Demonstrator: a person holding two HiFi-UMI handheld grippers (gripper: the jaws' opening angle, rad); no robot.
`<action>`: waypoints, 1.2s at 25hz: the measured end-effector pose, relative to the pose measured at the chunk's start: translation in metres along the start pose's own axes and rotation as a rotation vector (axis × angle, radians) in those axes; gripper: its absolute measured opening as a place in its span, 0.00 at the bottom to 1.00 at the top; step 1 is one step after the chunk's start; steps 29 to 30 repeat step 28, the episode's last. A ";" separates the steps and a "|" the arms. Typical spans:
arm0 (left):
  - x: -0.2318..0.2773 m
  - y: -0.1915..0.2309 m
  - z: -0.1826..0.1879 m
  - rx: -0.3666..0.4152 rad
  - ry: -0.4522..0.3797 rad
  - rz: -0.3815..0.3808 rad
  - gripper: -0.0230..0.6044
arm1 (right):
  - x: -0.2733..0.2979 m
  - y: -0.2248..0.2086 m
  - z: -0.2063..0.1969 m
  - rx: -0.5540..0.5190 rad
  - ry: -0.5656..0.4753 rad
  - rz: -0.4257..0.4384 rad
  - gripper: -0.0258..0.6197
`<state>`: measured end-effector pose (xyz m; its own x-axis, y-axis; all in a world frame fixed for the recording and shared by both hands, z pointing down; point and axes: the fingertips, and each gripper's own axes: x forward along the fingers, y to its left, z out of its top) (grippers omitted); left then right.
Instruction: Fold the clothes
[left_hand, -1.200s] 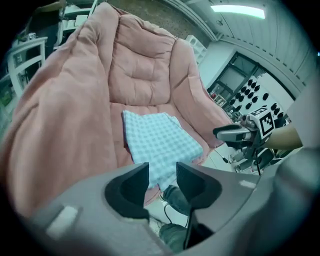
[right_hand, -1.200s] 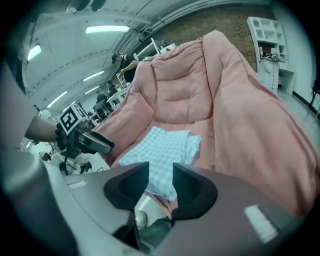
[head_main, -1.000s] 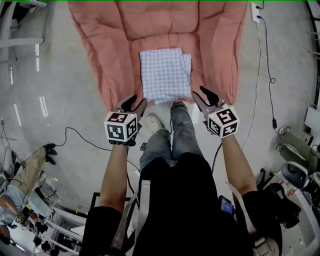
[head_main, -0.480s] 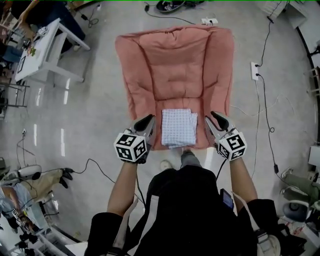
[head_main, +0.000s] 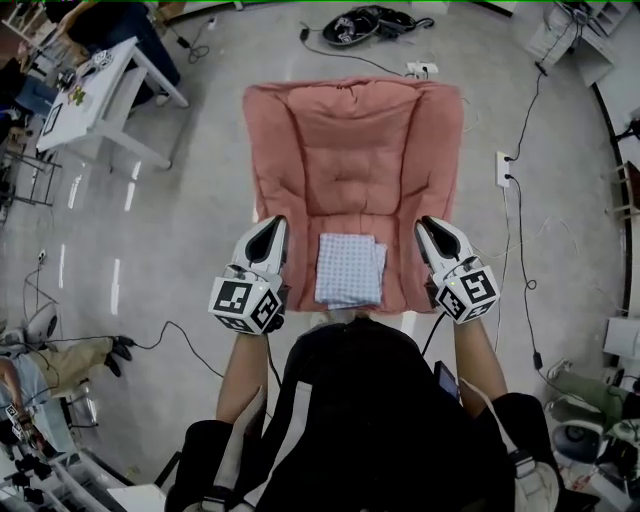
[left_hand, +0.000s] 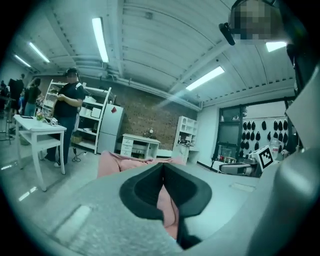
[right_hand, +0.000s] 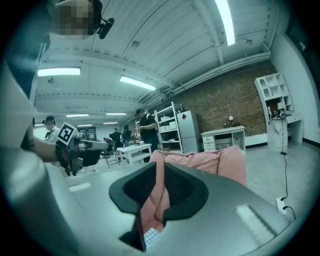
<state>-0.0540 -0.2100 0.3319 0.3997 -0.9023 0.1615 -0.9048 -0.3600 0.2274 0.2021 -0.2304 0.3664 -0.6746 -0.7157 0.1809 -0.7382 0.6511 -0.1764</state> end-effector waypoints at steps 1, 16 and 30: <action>-0.006 0.003 0.006 0.005 -0.021 0.004 0.05 | -0.001 0.005 0.005 0.003 -0.020 -0.010 0.12; -0.037 0.027 0.016 0.030 -0.005 -0.100 0.05 | -0.005 0.048 0.041 0.076 -0.148 -0.105 0.05; -0.028 0.017 0.015 0.019 -0.015 -0.155 0.05 | -0.014 0.045 0.044 0.053 -0.162 -0.146 0.05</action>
